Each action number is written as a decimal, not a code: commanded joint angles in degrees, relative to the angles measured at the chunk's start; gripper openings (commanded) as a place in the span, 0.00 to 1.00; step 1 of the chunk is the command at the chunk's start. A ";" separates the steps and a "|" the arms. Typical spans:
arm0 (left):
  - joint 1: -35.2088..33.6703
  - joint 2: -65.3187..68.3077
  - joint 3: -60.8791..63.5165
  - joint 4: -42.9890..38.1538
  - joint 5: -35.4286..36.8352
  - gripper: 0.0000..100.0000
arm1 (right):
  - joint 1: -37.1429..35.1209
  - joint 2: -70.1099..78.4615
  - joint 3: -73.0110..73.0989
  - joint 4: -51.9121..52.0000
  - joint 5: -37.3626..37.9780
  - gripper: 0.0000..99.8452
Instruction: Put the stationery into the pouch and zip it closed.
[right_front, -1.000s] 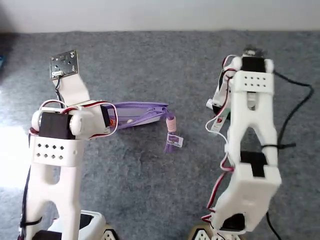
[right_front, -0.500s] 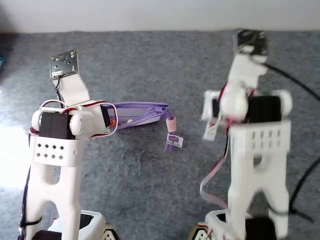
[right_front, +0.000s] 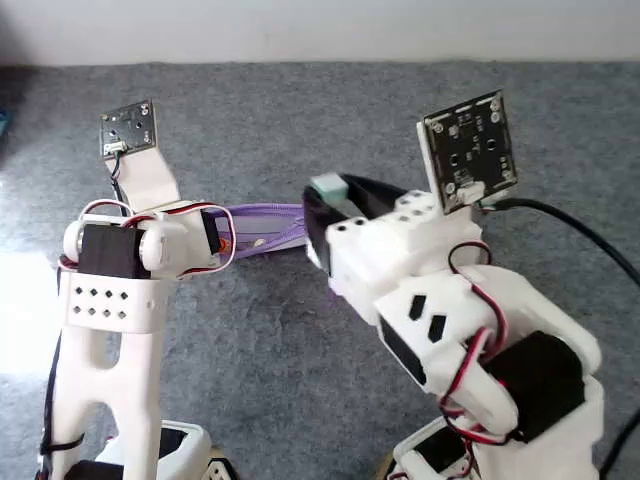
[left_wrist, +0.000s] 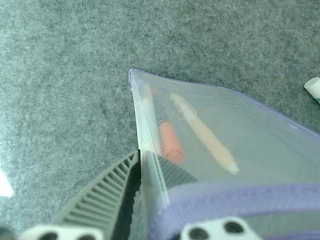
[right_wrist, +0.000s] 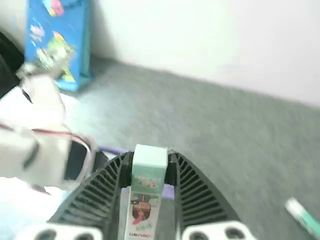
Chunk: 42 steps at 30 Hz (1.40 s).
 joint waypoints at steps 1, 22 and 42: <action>0.35 0.09 -2.07 -1.32 0.70 0.01 | -1.98 1.01 3.78 -10.07 2.20 0.01; 0.00 0.09 -2.07 -1.23 0.70 0.01 | -8.31 -11.65 50.29 -53.41 16.88 0.01; 0.26 0.09 -2.07 -1.58 0.70 0.01 | -4.18 -24.84 50.37 -33.10 7.65 0.13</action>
